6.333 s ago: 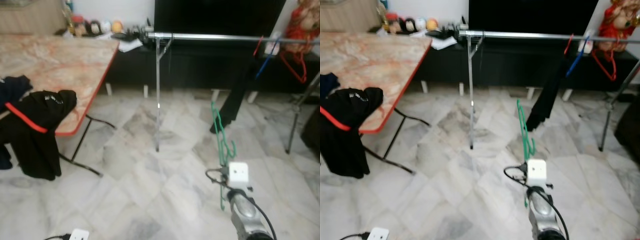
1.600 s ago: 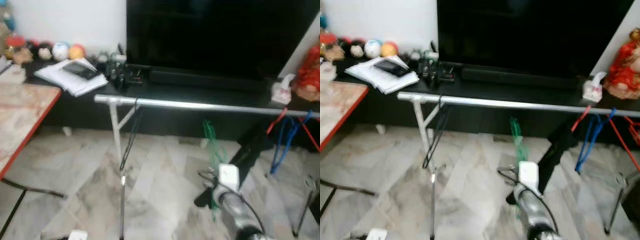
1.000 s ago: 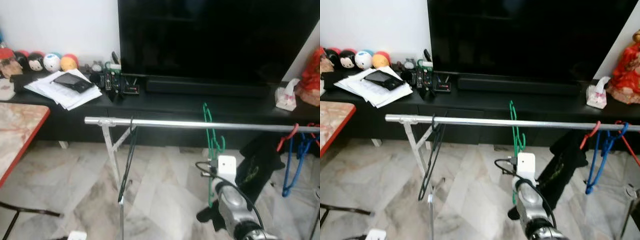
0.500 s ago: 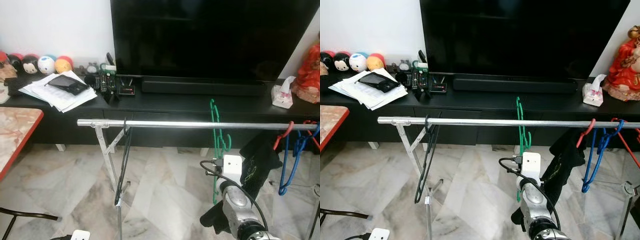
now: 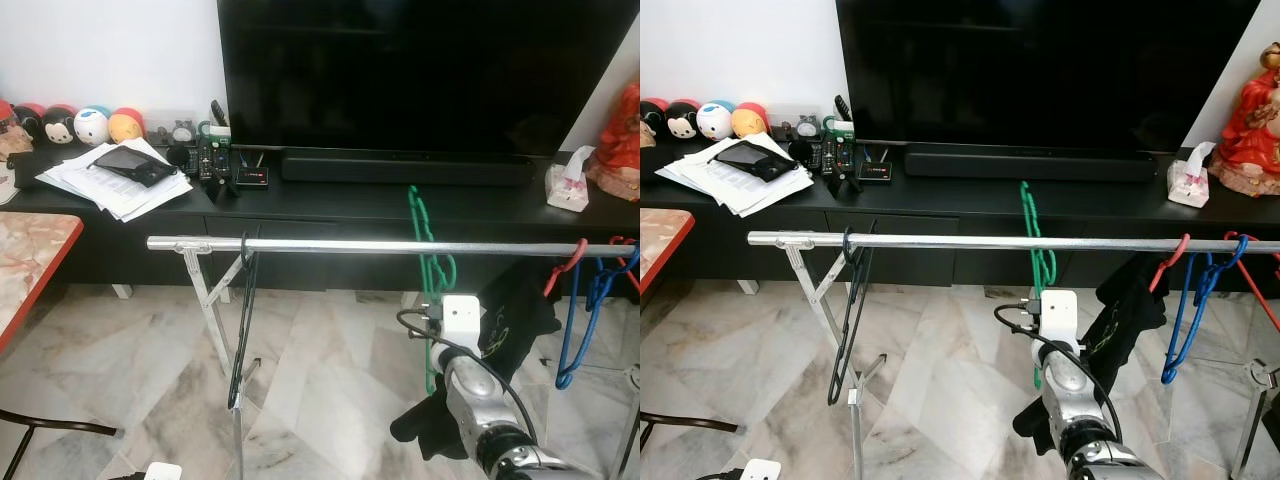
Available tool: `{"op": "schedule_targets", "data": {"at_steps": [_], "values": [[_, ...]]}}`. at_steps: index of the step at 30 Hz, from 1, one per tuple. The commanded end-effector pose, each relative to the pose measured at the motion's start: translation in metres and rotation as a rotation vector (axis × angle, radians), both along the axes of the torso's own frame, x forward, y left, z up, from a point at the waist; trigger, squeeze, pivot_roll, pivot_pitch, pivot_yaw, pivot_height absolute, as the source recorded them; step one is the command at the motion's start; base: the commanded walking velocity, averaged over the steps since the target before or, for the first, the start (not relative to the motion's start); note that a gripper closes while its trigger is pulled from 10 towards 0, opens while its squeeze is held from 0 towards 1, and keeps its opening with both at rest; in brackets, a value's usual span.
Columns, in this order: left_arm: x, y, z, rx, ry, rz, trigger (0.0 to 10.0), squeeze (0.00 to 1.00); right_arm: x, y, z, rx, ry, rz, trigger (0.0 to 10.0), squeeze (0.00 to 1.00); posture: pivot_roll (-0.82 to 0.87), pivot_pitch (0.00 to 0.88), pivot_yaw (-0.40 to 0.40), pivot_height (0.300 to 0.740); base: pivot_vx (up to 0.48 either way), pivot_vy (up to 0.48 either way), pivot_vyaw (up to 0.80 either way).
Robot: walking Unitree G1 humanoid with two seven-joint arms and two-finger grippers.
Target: Hang hanger
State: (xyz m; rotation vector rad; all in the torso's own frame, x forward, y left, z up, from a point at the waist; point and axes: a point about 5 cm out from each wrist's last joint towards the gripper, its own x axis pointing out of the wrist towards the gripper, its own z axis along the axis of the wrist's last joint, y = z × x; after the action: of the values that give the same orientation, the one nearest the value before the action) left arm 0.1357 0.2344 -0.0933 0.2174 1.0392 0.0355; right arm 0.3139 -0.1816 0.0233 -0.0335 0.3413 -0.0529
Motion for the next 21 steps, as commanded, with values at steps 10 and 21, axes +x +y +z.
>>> {"op": "schedule_targets", "data": {"at_steps": [10, 21], "values": [[-0.005, 0.0, -0.002, 0.006, 0.032, -0.009, 10.0, 0.0, 0.015, -0.001, 0.012, -0.043, 0.029, 0.015, 10.0, 0.0, 0.0, 0.0, -0.086, 0.74, 0.0, 0.0, 0.0], [-0.003, 0.002, -0.001, 0.013, 0.027, -0.016, 10.0, 0.0, 0.02, 0.0, 0.016, -0.04, 0.07, 0.002, 10.0, 0.0, 0.01, 0.0, -0.081, 0.74, 0.0, 0.0, 0.0]]}}
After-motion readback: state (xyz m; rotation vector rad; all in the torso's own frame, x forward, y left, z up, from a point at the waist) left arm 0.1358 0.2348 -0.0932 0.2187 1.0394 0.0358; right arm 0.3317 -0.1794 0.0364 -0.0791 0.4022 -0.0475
